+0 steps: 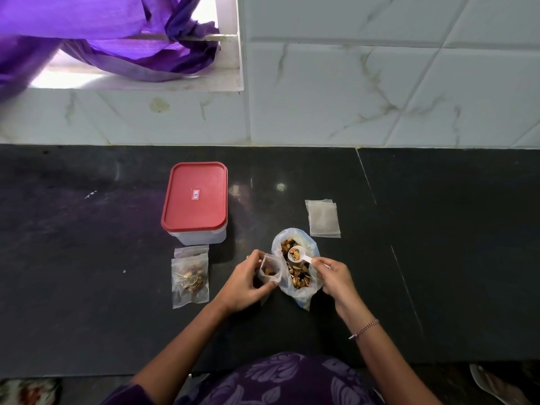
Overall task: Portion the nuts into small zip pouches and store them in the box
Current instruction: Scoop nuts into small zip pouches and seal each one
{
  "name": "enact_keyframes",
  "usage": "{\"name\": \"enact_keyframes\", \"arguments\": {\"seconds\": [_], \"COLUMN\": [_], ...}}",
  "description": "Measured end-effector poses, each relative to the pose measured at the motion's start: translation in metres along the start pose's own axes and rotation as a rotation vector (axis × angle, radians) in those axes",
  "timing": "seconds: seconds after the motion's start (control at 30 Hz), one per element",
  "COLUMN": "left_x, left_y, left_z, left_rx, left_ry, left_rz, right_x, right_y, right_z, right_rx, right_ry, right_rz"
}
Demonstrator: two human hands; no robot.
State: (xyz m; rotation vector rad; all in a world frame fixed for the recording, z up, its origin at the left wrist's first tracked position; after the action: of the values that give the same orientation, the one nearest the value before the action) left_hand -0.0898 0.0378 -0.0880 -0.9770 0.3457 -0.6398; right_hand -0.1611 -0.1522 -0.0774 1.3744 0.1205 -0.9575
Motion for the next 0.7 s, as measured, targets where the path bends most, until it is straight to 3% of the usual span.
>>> {"name": "enact_keyframes", "arguments": {"seconds": [0.3, 0.43, 0.57, 0.7], "left_x": [0.009, 0.013, 0.016, 0.019], "left_y": [0.000, -0.005, -0.013, -0.019], "left_z": [0.007, 0.008, 0.007, 0.005], "left_rx": [0.136, 0.203, 0.178, 0.085], "left_ry": [-0.099, -0.134, -0.143, -0.144], "left_rz": [-0.007, -0.053, -0.098, -0.085], "right_x": [-0.034, -0.043, -0.052, -0.074], "right_y": [0.022, 0.033, 0.043, 0.056], "right_z": [0.006, -0.001, -0.007, -0.023], "right_rx": [0.210, -0.006, -0.417, -0.796], "right_ry": [0.149, 0.135, -0.001, -0.136], "right_rz": [0.153, 0.355, 0.580, 0.940]}}
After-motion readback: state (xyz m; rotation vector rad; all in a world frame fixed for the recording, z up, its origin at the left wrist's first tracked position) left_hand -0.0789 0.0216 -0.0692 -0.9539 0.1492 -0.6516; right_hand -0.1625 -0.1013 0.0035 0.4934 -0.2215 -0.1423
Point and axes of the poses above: each hand's wrist, its own x-axis towards the middle knuckle, its own z-axis out of the back of the hand, y = z × x, the point moved 4 cm from there along x, towards the middle knuckle, and after that the axes turned 1 degree about -y, right-handed, at the moved point
